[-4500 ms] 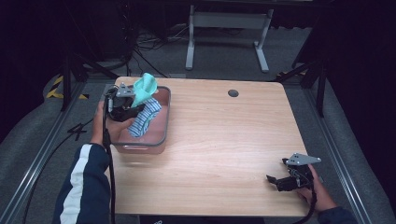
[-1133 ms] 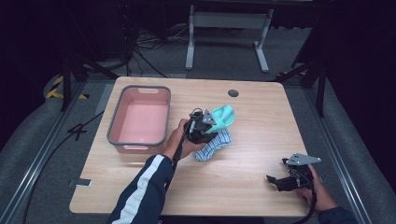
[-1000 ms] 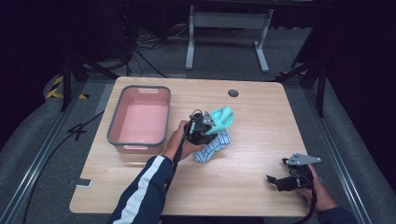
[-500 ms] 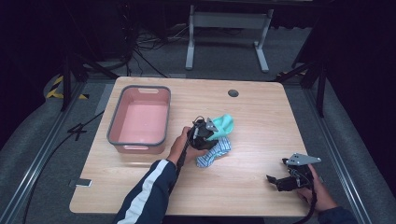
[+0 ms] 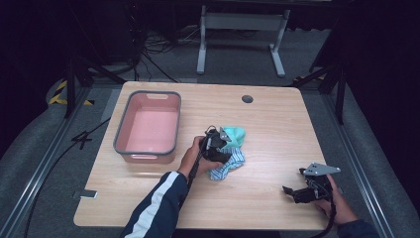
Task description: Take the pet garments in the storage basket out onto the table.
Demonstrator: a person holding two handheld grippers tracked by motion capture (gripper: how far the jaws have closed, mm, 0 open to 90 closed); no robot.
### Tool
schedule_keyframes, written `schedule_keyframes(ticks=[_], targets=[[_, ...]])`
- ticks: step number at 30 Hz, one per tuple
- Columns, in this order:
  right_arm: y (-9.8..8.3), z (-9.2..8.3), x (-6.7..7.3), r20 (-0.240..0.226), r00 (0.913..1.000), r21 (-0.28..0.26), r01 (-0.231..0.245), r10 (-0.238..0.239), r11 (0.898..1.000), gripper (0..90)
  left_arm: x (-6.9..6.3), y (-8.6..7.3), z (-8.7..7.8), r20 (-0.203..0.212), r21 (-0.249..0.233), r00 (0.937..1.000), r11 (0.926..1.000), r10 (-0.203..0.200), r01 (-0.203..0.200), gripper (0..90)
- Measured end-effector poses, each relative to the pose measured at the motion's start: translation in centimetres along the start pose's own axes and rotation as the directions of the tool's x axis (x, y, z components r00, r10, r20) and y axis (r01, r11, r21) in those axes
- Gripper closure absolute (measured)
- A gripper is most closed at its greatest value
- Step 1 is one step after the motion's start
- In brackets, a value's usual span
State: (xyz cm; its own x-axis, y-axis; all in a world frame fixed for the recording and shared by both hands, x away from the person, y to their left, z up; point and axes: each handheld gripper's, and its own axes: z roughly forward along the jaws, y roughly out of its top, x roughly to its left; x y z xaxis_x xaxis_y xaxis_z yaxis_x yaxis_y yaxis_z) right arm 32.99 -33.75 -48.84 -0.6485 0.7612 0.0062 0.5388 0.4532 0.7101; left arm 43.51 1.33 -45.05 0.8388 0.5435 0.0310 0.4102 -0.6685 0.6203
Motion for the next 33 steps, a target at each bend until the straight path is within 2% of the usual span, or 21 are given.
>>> schedule_keyframes(ticks=[5, 8, 12, 17, 24, 33], targets=[[0.0, 0.0, 0.0, 0.0, 1.0, 0.0, 0.0, 0.0, 1.0, 0.4, -0.1, 0.1, -0.8, -0.021, -0.022, 0.9998, 0.9997, -0.008, 0.007, 34.5], [0.0, 0.0, 0.0, 0.0, 1.0, 0.0, 0.0, 0.0, 1.0, 0.5, -0.3, 0.3, -1.6, -0.014, -0.034, 0.9999, 0.9994, -0.001, 0.0, 30.9], [0.0, 0.0, 0.0, 0.0, 1.0, 0.0, 0.0, 0.0, 1.0, 0.5, -0.6, 0.6, -2.6, -0.002, -0.034, 0.9996, 0.999, 0.028, -0.028, 28.9], [0.0, 0.0, 0.0, 0.0, 1.0, 0.0, 0.0, 0.0, 1.0, 0.5, -1.1, 0.7, -3.4, -0.012, -0.041, 0.9987, 0.9979, 0.049, -0.049, 26.2], [0.0, 0.0, 0.0, 0.0, 1.0, 0.0, 0.0, 0.0, 1.0, 0.4, -1.2, 0.4, -4.3, -0.034, -0.019, 0.9961, 0.9964, 0.082, -0.082, 22.5], [0.0, 0.0, 0.0, 0.0, 1.0, 0.0, 0.0, 0.0, 1.0, 0.5, -1.6, -0.7, -5.7, -0.023, -0.003, 0.992, 0.9923, 0.124, -0.124, 22.1]])
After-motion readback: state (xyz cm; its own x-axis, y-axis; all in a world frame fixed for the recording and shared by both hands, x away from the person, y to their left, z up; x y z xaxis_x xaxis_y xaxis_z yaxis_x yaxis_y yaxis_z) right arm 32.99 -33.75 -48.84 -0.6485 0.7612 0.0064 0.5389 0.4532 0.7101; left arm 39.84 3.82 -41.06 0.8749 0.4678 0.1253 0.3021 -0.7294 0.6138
